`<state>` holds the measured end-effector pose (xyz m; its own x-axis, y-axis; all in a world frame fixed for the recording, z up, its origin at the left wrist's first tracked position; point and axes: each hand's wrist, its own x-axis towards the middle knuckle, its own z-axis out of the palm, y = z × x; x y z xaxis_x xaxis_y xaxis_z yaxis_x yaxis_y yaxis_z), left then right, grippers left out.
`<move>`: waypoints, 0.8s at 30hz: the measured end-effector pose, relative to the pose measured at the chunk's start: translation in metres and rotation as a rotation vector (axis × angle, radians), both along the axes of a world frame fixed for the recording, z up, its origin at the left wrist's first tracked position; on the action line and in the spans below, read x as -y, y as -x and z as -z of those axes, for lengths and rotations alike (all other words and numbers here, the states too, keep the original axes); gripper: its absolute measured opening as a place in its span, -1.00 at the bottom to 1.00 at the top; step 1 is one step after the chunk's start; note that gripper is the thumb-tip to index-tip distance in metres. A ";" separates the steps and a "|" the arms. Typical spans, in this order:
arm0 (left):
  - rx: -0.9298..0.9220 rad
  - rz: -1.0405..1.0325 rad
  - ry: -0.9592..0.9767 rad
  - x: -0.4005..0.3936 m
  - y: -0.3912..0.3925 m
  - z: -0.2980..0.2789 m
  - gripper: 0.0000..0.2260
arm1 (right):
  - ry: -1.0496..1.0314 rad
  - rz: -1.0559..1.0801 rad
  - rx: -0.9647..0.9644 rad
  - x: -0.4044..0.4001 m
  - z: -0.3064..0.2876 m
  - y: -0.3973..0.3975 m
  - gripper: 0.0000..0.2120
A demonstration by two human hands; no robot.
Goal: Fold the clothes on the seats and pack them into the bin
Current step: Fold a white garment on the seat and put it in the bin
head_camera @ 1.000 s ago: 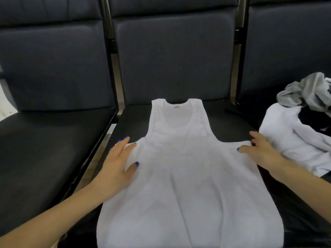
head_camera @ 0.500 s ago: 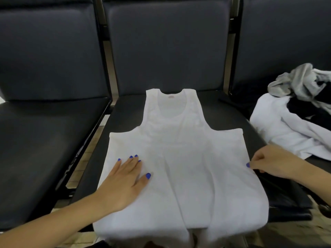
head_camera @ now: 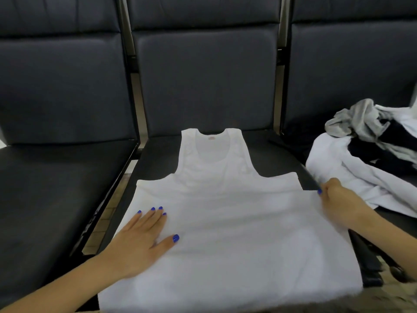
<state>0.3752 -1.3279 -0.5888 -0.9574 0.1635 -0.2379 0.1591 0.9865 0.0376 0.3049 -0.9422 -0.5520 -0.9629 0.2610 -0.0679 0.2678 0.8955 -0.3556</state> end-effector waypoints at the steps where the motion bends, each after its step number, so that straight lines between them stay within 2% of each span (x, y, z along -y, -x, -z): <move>1: 0.000 -0.010 -0.004 0.000 -0.001 -0.001 0.30 | -0.061 -0.004 0.044 0.000 -0.001 -0.001 -0.80; 7: -0.027 -0.056 0.018 0.000 0.000 -0.002 0.35 | -0.261 -0.083 0.220 0.006 -0.006 -0.007 -0.79; 10: -0.066 -0.086 0.041 -0.006 0.005 -0.005 0.33 | -0.334 -0.118 0.218 0.016 -0.013 -0.009 -0.84; 11: -0.114 -0.066 0.030 -0.007 0.008 -0.006 0.23 | -0.339 -0.133 0.198 0.022 -0.014 -0.009 -0.86; 12: -0.194 -0.004 0.015 -0.007 0.013 -0.006 0.03 | -0.347 -0.157 0.170 0.029 -0.016 -0.009 -0.84; 14: -0.315 0.129 0.057 -0.010 0.023 -0.006 -0.40 | -0.426 -0.218 0.102 0.046 -0.016 -0.006 -0.67; 15: -0.341 0.163 0.059 -0.011 0.028 -0.004 -0.54 | -0.471 -0.260 0.073 0.054 -0.014 -0.004 -0.60; 17: -0.313 0.222 0.083 -0.017 0.037 0.003 -0.64 | -0.518 -0.385 0.047 0.067 -0.006 0.004 -0.51; 19: -0.285 0.205 0.113 -0.024 0.045 0.008 -0.59 | -0.506 -0.508 0.089 0.081 0.005 0.010 -0.46; 22: -0.227 0.055 0.111 -0.022 0.063 0.016 -0.15 | -0.462 -0.554 0.189 0.095 0.021 0.021 -0.43; 23: -0.178 -0.028 0.125 -0.019 0.068 0.016 -0.14 | -0.462 -0.545 0.198 0.094 0.025 0.025 -0.43; 24: -0.141 -0.109 0.132 -0.016 0.070 0.016 -0.25 | -0.459 -0.533 0.199 0.090 0.029 0.029 -0.43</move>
<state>0.3053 -1.3124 -0.6045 -0.9931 0.0330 -0.1128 0.0453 0.9931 -0.1082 0.2754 -1.0322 -0.5809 -0.9479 -0.1955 -0.2515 -0.2257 0.9693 0.0974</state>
